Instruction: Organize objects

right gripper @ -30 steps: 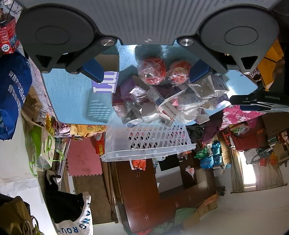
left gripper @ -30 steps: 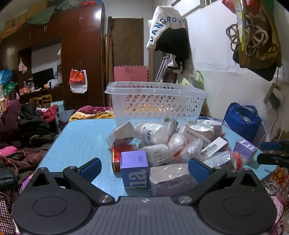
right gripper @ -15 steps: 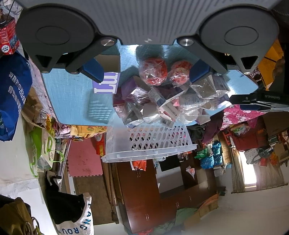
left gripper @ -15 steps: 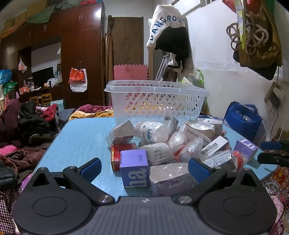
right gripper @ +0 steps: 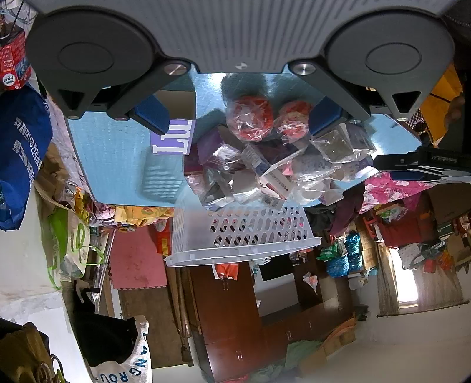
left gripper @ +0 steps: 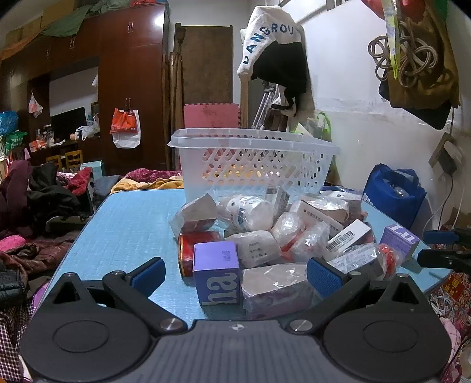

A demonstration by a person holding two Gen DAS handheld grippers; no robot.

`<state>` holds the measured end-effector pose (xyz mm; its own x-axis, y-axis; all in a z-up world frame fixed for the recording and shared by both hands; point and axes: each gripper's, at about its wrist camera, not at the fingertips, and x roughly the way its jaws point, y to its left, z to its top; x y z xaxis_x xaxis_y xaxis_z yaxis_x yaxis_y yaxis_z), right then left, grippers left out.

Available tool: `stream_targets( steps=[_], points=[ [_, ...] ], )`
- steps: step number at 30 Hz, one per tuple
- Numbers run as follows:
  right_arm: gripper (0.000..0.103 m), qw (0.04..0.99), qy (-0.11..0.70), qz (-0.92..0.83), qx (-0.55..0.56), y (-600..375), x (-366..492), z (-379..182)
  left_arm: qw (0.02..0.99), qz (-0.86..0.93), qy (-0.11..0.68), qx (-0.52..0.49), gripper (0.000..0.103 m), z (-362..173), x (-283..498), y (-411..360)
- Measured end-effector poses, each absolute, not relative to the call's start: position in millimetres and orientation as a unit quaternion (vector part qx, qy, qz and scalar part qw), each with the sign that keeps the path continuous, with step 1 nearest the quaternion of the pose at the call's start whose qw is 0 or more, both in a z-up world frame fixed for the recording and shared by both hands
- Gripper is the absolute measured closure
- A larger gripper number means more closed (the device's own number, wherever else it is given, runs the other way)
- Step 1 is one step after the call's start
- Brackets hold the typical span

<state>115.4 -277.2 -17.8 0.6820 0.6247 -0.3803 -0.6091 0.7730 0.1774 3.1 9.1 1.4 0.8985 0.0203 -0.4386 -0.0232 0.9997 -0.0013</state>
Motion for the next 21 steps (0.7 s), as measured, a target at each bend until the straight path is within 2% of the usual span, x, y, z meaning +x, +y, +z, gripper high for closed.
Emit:
stream_targets(
  steps=[21],
  points=[
    [0.000,0.916,0.215,0.338,0.015,-275.5,116.0,-20.4,0.974,0.009,0.228,0.000,0.000,-1.2,4.4,7.1]
  ],
)
